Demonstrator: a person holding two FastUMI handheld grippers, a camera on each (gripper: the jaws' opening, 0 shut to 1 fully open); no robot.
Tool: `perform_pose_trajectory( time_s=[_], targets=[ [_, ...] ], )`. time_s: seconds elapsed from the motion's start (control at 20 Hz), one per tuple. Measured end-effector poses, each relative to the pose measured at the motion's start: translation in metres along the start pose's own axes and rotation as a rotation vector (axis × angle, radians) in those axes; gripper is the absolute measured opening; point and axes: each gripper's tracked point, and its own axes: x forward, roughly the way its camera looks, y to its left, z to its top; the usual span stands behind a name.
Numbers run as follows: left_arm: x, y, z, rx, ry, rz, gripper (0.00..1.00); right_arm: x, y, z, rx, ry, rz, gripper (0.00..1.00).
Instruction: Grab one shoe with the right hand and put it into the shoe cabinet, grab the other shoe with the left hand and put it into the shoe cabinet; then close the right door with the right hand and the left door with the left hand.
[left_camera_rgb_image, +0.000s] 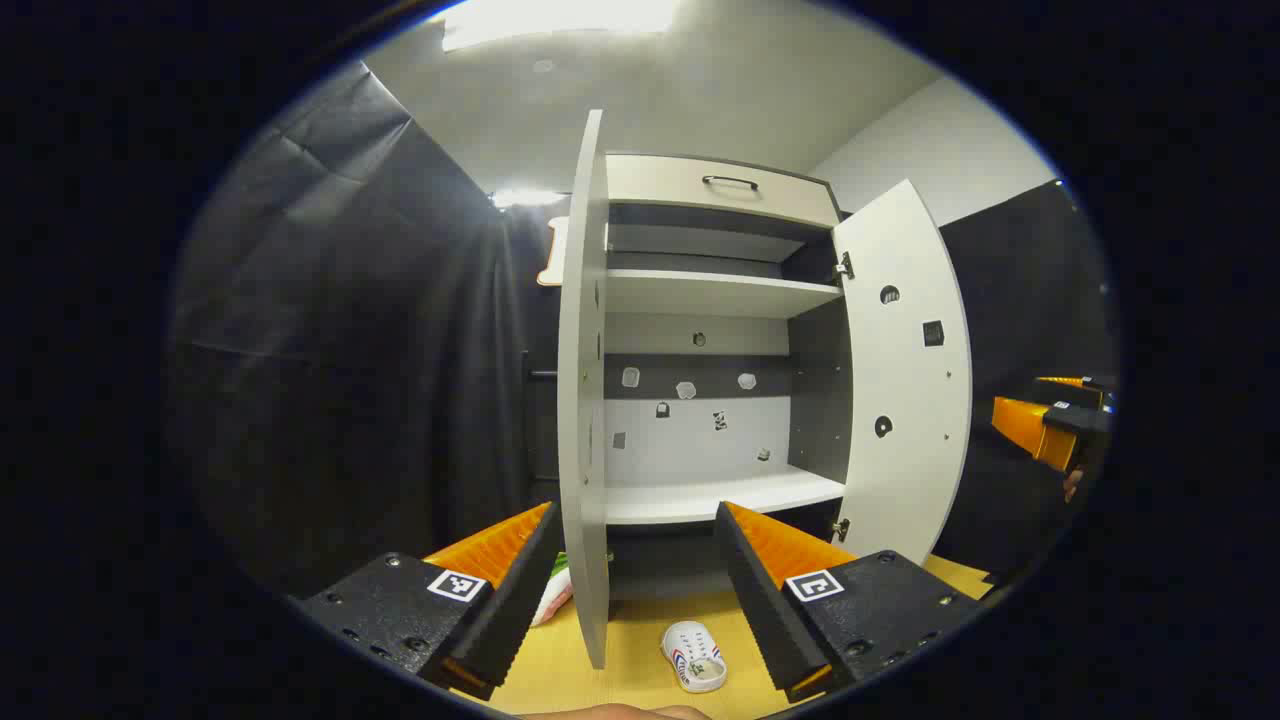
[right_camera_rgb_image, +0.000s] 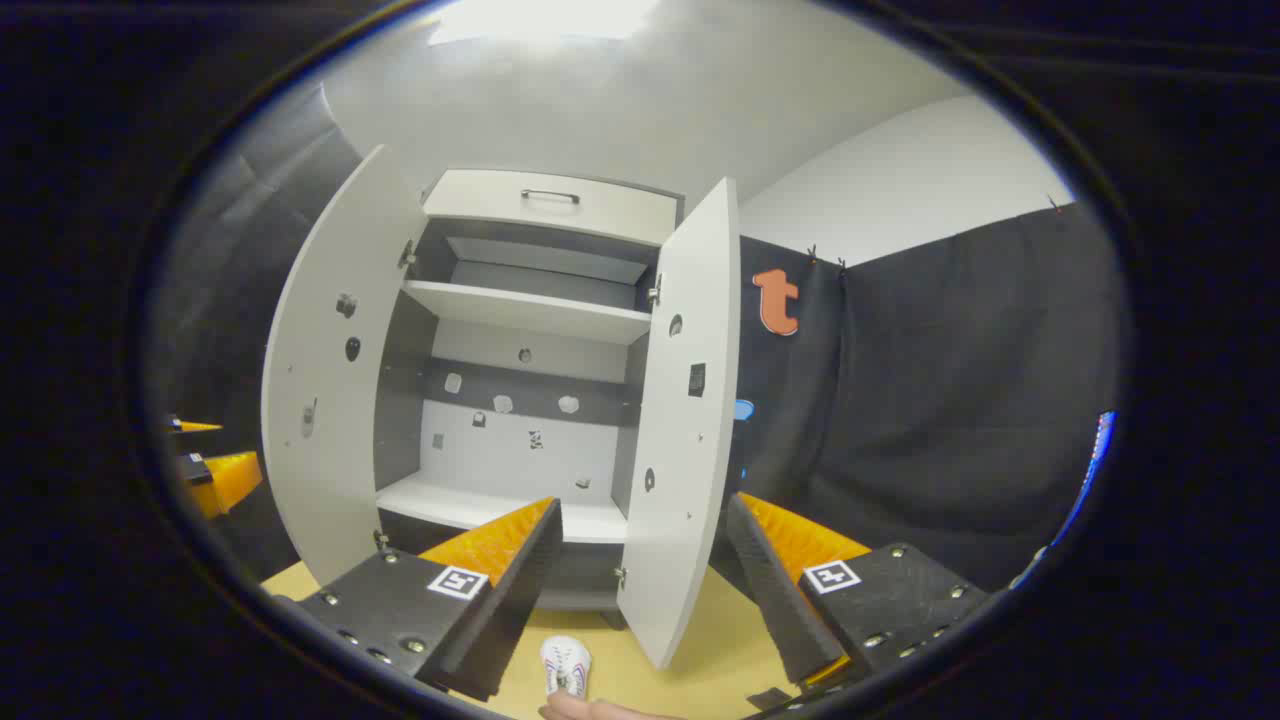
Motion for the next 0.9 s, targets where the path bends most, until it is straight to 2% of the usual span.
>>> perform_pose_trajectory(
  time_s=[0.05,0.1,0.2,0.25,0.3,0.35,0.4,0.45,0.55,0.65,0.7,0.85,0.9],
  targets=[
    [0.001,0.003,0.002,0.004,-0.005,0.008,0.90,0.000,0.002,0.000,-0.001,-0.003,0.002,0.99],
    [0.002,0.004,0.003,0.007,-0.010,0.014,0.93,0.001,0.005,-0.003,0.007,-0.006,0.001,0.99],
    [0.004,0.001,0.005,0.008,-0.019,0.010,0.93,0.006,0.020,-0.009,0.047,0.008,0.049,0.96],
    [0.006,-0.001,0.005,0.009,-0.018,0.007,0.89,0.011,0.022,-0.016,0.069,0.033,0.057,0.99],
    [0.008,-0.004,0.004,0.006,-0.014,0.004,0.93,0.017,0.024,-0.020,0.100,0.059,0.067,0.99],
    [0.009,-0.007,0.004,0.006,-0.011,0.000,0.90,0.026,0.029,-0.021,0.117,0.078,0.081,0.99],
    [0.010,-0.010,0.005,0.004,-0.017,-0.006,0.93,0.039,0.031,-0.018,0.130,0.070,0.088,0.96],
    [0.010,-0.012,0.007,0.006,-0.022,-0.009,0.93,0.053,0.029,-0.013,0.138,0.064,0.075,0.99],
    [0.011,-0.012,0.005,0.023,-0.027,-0.002,0.93,0.067,0.026,-0.016,0.147,0.069,0.042,0.99],
    [0.008,-0.008,0.002,0.032,-0.020,0.008,0.93,0.065,0.036,-0.017,0.140,0.073,0.061,0.96],
    [0.008,-0.007,-0.001,0.030,-0.013,0.014,0.93,0.061,0.044,-0.018,0.131,0.072,0.076,0.99],
    [0.012,-0.005,-0.006,0.023,0.002,0.022,0.93,0.045,0.068,-0.033,0.098,0.087,0.127,0.99],
    [0.014,-0.005,-0.009,0.020,0.002,0.022,0.93,0.040,0.074,-0.040,0.091,0.102,0.137,0.96]
  ],
)
